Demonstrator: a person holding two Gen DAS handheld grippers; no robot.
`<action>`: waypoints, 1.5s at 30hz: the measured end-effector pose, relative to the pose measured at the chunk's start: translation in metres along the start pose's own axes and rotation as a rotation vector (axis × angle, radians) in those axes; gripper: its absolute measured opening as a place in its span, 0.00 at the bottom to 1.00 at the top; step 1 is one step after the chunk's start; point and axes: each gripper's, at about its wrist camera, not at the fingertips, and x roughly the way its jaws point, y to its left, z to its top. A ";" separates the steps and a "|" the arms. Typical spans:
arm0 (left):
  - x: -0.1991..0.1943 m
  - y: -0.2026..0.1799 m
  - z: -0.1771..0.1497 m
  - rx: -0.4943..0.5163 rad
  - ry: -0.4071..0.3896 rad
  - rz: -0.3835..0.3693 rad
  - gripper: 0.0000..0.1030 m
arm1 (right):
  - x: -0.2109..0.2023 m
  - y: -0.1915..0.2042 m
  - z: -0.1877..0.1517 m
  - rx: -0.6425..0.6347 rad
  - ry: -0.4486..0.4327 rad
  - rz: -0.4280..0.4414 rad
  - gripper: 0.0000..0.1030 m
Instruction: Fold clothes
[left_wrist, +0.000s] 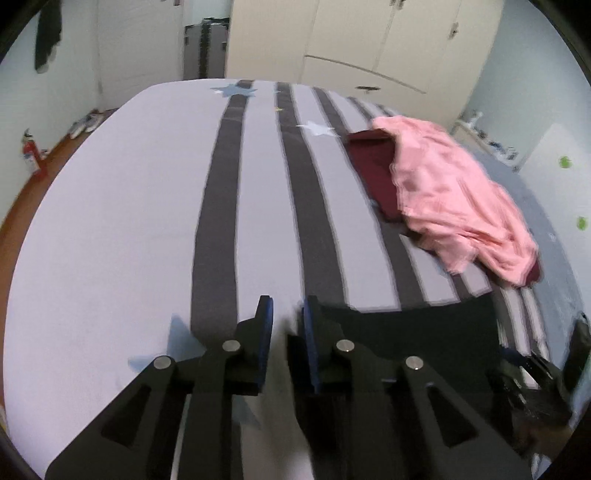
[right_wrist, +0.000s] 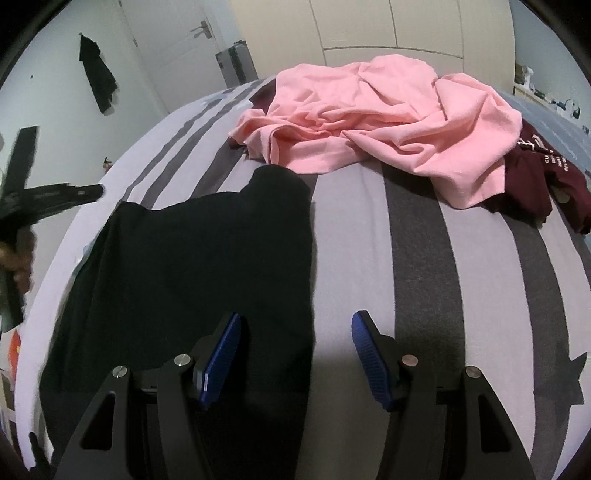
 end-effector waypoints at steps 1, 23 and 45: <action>-0.011 -0.006 -0.014 0.014 0.010 -0.023 0.13 | -0.002 0.000 0.000 0.003 -0.004 -0.005 0.56; -0.064 -0.052 -0.182 0.000 0.143 -0.059 0.02 | -0.052 0.039 -0.082 -0.015 -0.015 0.076 0.56; -0.027 -0.056 -0.133 0.040 0.066 0.015 0.01 | -0.054 0.046 -0.098 -0.070 -0.025 0.039 0.58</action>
